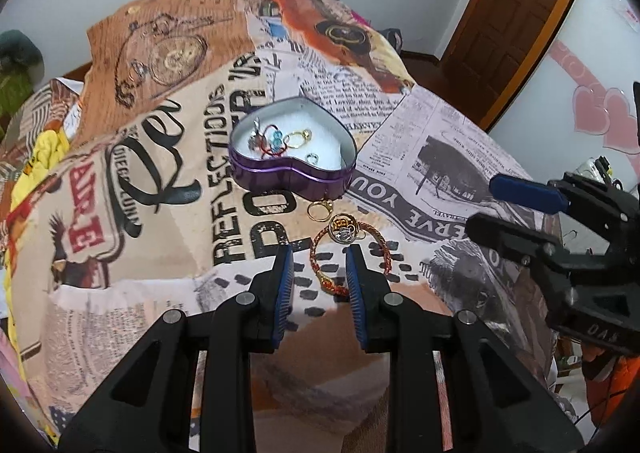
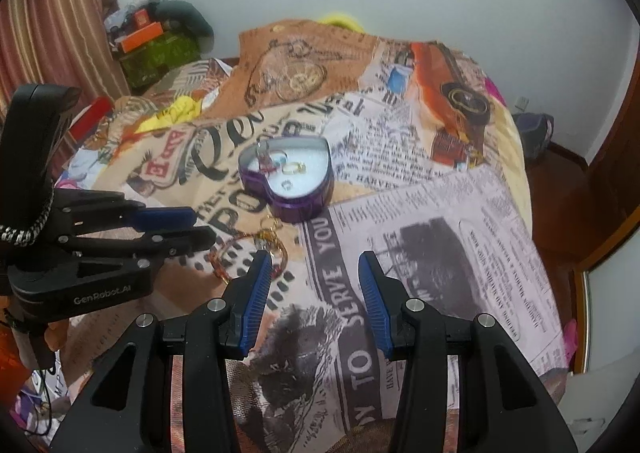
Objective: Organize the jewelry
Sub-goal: 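Move both tools back toward the beaded bracelets and rings, then close the right tool on the red-and-gold bracelet while the left tool reaches a gold ring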
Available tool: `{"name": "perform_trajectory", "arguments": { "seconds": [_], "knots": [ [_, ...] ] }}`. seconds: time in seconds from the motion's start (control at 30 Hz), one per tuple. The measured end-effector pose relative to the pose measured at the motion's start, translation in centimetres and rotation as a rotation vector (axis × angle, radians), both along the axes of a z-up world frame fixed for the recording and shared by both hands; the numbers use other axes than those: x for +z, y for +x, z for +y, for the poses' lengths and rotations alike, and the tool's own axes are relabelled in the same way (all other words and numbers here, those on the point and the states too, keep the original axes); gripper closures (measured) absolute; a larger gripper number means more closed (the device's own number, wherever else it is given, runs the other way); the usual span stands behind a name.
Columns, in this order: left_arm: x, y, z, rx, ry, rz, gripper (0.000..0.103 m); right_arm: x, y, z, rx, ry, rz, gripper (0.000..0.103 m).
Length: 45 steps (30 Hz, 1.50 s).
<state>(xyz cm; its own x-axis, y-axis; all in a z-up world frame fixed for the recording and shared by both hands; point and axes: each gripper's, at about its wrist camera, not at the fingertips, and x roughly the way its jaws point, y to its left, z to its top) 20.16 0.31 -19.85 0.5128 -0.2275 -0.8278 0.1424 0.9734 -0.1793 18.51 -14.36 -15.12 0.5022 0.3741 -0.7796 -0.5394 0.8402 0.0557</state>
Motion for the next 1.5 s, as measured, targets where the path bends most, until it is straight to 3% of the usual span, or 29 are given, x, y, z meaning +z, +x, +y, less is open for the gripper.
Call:
{"name": "perform_trajectory", "arguments": {
  "seconds": [0.3,0.73,0.87,1.1,1.5],
  "knots": [
    [-2.0,2.6,-3.1,-0.089,0.036,0.04,0.077,-2.1,0.9,-0.9,-0.018,-0.003,0.061,0.062],
    [-3.3,4.2,-3.7,-0.097,0.088,0.026,0.077,-3.9,2.2,-1.4,-0.03,0.001,0.116,0.062],
    [-3.3,4.3,-3.8,-0.09,0.093,0.004,0.083,-4.1,2.3,-1.3,-0.031,0.004,0.12,0.062],
    [-1.7,3.2,-3.5,-0.082,0.093,-0.058,0.083,-3.9,2.5,-0.9,-0.023,0.012,0.124,0.062],
    [1.7,0.3,1.0,0.008,0.083,-0.148,0.083,-3.1,2.7,1.4,0.019,0.026,0.092,0.062]
  ]
}}
